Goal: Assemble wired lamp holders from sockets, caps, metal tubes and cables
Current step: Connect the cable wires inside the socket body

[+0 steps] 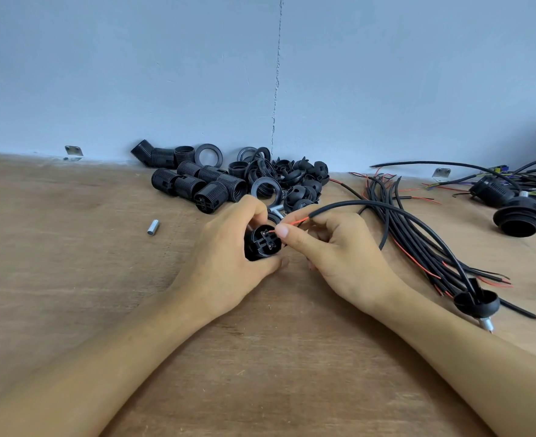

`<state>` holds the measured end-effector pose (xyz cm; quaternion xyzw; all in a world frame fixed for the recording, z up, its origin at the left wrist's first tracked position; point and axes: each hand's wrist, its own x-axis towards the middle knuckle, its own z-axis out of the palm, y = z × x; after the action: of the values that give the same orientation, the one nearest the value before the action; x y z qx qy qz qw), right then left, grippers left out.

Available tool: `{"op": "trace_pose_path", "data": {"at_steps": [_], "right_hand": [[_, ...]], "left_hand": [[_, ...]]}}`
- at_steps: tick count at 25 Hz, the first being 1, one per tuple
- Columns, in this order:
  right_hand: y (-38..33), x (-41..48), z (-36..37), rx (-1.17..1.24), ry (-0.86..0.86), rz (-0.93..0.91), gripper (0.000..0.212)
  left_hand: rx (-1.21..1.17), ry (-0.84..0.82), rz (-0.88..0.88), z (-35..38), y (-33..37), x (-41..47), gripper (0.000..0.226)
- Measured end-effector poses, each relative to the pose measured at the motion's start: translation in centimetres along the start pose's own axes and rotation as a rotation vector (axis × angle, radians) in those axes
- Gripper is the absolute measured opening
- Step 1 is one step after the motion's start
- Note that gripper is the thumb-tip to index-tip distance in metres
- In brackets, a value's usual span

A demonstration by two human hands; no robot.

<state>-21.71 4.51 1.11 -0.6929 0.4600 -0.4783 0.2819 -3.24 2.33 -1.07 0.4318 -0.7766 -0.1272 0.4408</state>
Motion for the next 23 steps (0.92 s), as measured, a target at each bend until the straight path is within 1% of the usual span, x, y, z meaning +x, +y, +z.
{"op": "trace_pose_path", "data": {"at_steps": [2,5,8,13,16,23], "right_hand": [[0.10,0.11,-0.11,0.011,0.021,0.007,0.008],[0.18,0.10,-0.17,0.014,0.044,-0.001,0.013],[0.09,-0.06,-0.09,-0.003,0.044,-0.011,0.013],[-0.18,-0.30,0.15,-0.122,0.071,-0.094,0.008],[-0.07,-0.22,0.04,-0.190,0.088,-0.109,0.010],[0.12,0.05,0.07,-0.204,0.080,-0.060,0.009]], "left_hand": [[-0.021,-0.002,-0.012,0.06,0.04,0.03,0.055],[-0.055,-0.006,-0.031,0.07,0.00,0.03,0.056],[-0.066,-0.019,-0.027,0.11,-0.14,0.03,0.055],[-0.026,-0.022,-0.003,0.23,-0.15,0.02,0.053],[-0.035,-0.004,0.000,0.29,-0.24,0.03,0.052],[-0.035,0.005,-0.002,0.30,-0.17,0.04,0.049]]}}
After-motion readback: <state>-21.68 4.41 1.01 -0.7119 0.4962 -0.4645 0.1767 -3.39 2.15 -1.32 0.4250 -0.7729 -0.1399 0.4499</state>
